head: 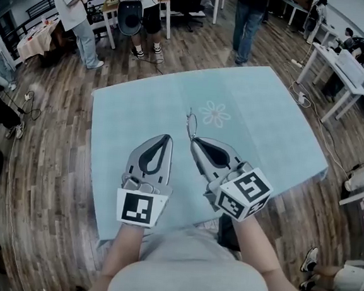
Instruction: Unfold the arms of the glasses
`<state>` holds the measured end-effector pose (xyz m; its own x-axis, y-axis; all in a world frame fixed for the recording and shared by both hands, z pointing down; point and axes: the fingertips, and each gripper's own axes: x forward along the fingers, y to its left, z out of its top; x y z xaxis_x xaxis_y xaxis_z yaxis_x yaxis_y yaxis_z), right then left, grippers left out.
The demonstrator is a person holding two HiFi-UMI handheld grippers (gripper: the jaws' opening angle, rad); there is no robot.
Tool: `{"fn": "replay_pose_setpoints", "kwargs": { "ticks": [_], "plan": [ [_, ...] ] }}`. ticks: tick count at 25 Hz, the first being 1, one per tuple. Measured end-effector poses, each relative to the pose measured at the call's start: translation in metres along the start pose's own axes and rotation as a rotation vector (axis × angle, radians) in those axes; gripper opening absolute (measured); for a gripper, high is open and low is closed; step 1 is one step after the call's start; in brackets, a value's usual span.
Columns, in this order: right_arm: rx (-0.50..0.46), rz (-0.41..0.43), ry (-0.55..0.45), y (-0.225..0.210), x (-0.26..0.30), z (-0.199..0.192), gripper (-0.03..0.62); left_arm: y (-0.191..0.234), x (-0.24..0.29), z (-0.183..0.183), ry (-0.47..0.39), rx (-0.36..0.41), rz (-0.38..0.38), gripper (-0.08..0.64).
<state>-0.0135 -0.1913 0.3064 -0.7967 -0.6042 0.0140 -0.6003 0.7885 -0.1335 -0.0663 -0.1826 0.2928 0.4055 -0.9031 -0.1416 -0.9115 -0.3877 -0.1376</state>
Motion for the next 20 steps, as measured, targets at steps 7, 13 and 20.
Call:
{"fn": "replay_pose_setpoints", "kwargs": {
  "ticks": [7,13,20],
  "plan": [
    [0.096,0.058,0.042,-0.0017,-0.0015,-0.0027,0.009,0.0001,-0.0025,0.0,-0.006,-0.007,-0.004,0.009],
    [0.171,0.128,0.084,0.0021,-0.0024,-0.0053,0.011,0.0029,-0.0068,0.0002,-0.013,-0.009,-0.003,0.009],
    [0.293,0.195,0.133,-0.0016,-0.0043,-0.0087,0.011,0.0004,-0.0057,0.0005,-0.012,-0.021,-0.003,0.009]
  ]
}}
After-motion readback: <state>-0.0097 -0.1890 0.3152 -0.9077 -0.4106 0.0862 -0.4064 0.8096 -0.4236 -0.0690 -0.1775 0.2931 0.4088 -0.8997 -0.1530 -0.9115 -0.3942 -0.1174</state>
